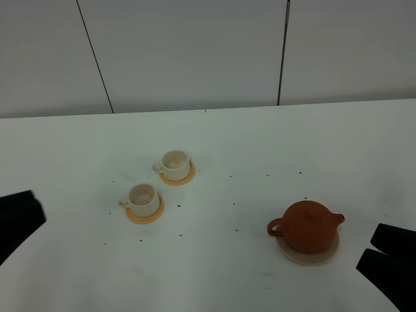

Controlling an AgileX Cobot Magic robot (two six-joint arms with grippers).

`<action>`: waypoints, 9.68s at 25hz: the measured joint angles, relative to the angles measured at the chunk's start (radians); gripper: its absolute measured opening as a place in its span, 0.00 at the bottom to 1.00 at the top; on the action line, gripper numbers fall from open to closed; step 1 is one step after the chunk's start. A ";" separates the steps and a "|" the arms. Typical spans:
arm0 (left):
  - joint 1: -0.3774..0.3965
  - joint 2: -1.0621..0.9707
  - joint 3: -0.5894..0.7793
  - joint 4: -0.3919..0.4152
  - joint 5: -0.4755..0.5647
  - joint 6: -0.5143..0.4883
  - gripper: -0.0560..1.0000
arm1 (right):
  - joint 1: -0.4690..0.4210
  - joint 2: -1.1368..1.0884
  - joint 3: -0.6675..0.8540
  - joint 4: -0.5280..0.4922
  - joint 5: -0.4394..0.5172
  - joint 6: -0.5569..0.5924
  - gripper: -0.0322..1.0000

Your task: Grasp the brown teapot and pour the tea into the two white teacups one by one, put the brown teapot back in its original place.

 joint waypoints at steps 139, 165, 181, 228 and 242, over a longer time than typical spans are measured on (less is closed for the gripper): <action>0.000 -0.529 0.190 1.008 0.281 -1.028 0.20 | 0.418 1.398 -1.047 -1.300 -0.231 0.864 0.35; 0.000 -0.529 0.190 1.008 0.281 -1.028 0.21 | 0.419 1.431 -1.047 -1.290 -0.229 0.865 0.35; 0.000 -0.529 0.190 1.008 0.281 -1.028 0.24 | 0.419 1.431 -1.049 -1.309 -0.180 0.947 0.35; 0.000 -0.529 0.190 1.008 0.281 -1.028 0.27 | 0.419 1.386 -1.077 -1.340 0.006 1.024 0.33; 0.000 -0.529 0.190 1.008 0.281 -1.028 0.27 | 0.419 1.429 -1.077 -1.296 -0.003 1.006 0.33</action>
